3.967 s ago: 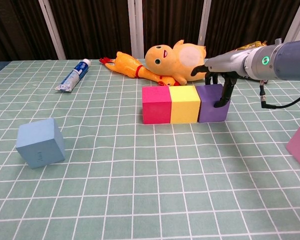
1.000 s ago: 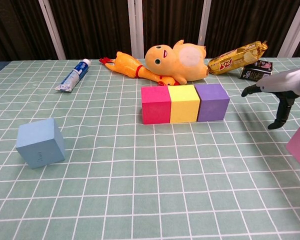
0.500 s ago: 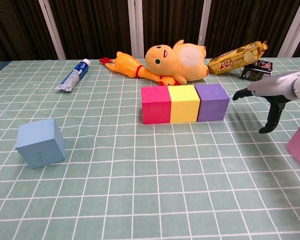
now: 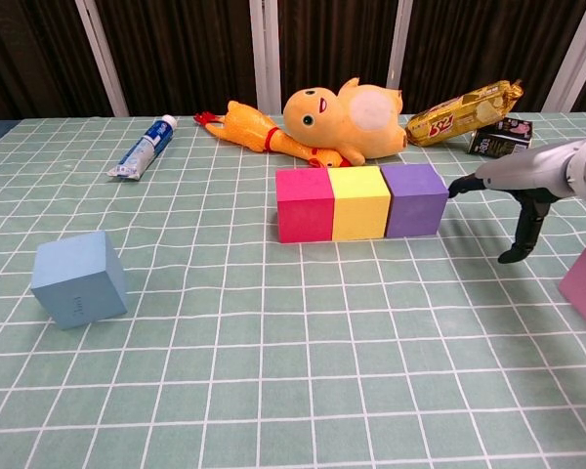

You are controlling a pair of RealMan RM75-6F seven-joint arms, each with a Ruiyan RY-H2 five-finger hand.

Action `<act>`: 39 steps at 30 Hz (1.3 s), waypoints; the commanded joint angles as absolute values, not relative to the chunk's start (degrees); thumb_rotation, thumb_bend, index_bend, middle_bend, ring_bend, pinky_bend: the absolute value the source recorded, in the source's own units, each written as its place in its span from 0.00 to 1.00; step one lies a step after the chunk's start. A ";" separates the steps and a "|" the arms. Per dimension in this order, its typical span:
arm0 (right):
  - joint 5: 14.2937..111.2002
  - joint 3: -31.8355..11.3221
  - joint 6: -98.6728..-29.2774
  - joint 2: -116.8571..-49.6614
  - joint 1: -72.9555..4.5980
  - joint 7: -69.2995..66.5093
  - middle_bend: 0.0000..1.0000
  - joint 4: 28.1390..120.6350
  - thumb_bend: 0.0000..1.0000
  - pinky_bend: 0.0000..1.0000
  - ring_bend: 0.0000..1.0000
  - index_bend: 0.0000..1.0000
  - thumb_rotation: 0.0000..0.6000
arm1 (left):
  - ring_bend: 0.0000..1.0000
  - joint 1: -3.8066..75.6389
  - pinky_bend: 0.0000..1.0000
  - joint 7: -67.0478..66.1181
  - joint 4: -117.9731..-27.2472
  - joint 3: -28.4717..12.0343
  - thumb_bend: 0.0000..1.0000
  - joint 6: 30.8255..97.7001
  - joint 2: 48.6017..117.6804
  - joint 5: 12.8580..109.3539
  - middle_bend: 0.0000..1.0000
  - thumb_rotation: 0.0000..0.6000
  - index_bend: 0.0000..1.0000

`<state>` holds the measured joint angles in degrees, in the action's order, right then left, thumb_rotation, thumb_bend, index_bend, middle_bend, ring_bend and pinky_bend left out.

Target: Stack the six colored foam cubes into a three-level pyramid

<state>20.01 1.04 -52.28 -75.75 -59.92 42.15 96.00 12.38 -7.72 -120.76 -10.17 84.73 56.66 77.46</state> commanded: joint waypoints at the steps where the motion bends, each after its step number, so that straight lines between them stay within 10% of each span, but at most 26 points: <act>1: 20.09 1.01 -52.26 -75.83 -59.93 42.11 0.00 96.08 0.27 0.00 0.03 0.00 1.00 | 0.00 12.34 0.02 -7.69 -120.79 -10.19 0.11 84.77 56.63 77.47 0.02 1.00 0.00; 39: 24.13 0.89 -57.20 -73.58 -58.84 42.04 0.00 98.94 0.27 0.00 0.02 0.00 1.00 | 0.00 12.41 0.02 -7.20 -120.39 -10.45 0.11 84.53 56.68 76.97 0.02 1.00 0.00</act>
<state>23.42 1.12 -56.75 -74.26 -59.23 42.46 98.30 12.40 -7.20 -120.40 -10.45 84.53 56.67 76.98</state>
